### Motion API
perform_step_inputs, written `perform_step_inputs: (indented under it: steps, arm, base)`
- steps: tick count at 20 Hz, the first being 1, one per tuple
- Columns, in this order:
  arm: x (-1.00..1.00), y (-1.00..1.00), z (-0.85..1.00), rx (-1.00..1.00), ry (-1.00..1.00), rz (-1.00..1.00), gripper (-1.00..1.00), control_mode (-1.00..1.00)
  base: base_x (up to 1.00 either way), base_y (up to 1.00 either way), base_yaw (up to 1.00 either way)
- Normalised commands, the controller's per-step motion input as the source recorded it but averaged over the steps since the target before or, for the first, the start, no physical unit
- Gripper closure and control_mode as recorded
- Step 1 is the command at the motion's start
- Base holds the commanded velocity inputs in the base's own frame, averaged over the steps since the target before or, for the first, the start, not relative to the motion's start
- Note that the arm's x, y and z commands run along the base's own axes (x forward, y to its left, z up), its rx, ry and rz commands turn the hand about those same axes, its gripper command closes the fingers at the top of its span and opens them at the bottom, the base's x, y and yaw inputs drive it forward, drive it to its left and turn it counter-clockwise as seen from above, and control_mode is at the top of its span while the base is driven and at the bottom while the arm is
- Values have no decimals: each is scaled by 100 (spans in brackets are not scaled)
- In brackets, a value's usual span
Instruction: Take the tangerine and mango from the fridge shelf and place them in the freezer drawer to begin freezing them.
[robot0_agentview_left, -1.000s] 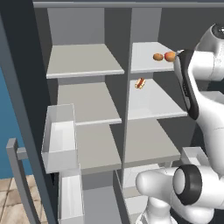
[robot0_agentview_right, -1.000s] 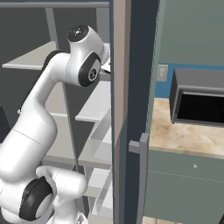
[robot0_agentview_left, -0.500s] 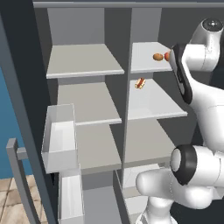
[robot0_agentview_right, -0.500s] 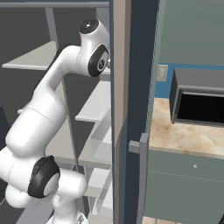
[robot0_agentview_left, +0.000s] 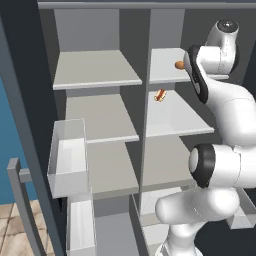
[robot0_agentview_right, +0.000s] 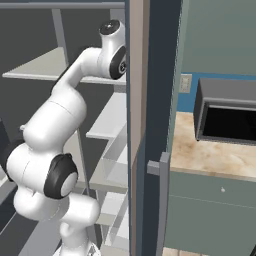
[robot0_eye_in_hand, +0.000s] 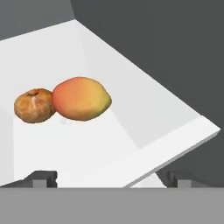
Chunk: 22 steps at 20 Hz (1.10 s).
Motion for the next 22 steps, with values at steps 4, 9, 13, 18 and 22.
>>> perform_step_inputs:
  steps: [4, 9, 13, 18, 22]
  arm:
    - [59, -6, -1, 2, 0, 0, -100, -100]
    - [55, -14, -8, 1, 0, 0, -100, -100]
    - [35, -20, -13, 0, 0, 1, -100, -100]
    - [31, -9, -15, 0, -2, 1, -100, -100]
    - [28, 0, -13, 0, -5, 3, -100, -100]
  base:
    - [0, 0, 0]
    - [0, 0, 0]
    - [0, 0, 0]
    - [0, 0, 0]
    - [0, 0, 0]
